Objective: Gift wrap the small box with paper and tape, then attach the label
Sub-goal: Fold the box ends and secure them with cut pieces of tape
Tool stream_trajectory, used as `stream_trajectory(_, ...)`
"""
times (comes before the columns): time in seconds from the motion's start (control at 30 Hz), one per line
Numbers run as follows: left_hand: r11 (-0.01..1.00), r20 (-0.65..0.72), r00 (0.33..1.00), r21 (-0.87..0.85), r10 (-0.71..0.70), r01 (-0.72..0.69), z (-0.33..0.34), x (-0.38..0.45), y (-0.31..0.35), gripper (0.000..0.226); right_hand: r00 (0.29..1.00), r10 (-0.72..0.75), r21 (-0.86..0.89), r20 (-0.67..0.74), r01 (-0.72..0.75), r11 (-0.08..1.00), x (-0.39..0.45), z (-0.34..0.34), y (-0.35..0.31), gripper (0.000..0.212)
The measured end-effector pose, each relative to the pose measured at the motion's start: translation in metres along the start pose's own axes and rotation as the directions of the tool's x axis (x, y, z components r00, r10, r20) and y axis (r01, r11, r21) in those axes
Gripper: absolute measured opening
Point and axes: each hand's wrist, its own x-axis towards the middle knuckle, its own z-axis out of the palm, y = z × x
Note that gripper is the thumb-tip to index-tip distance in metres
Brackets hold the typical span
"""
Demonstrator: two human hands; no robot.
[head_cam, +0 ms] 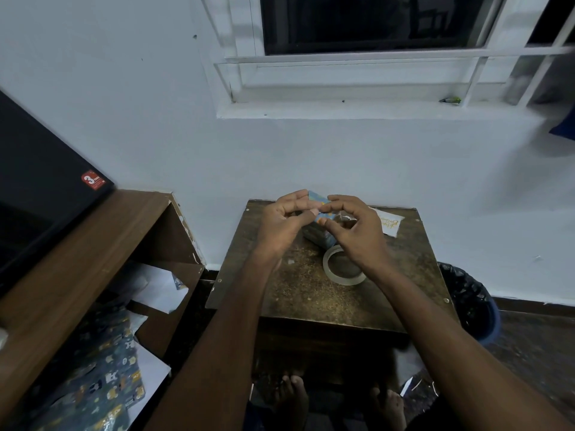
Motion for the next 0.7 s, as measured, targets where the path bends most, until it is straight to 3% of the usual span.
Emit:
stream_trajectory(0.2, 0.997, 0.006, 1.0, 0.079, 0.01, -0.011, -0.001, -0.001, 0.0, 0.025, 1.0, 0.021, 0.012, 0.022, -0.021, 1.0, 0.0, -0.001, 0.001, 0.015)
stream_trajectory(0.33, 0.999, -0.003, 1.0, 0.046, -0.018, 0.018, -0.003, -0.004, 0.008, 0.019, 1.0, -0.017, -0.007, 0.014, 0.017, 1.0, -0.001, -0.001, 0.0, 0.03)
stream_trajectory(0.5, 0.998, -0.005, 0.999, 0.059, -0.038, 0.038, -0.003, -0.008, 0.016, 0.018, 0.999, -0.032, -0.142, 0.036, 0.037, 0.989, -0.001, 0.0, 0.004, 0.025)
stream_trajectory(0.7, 0.958, -0.006, 0.998, 0.279, 0.069, -0.065, -0.003, -0.01, 0.013, 0.019, 0.998, 0.056, -0.024, -0.009, -0.056, 0.998, -0.004, 0.002, 0.0, 0.02)
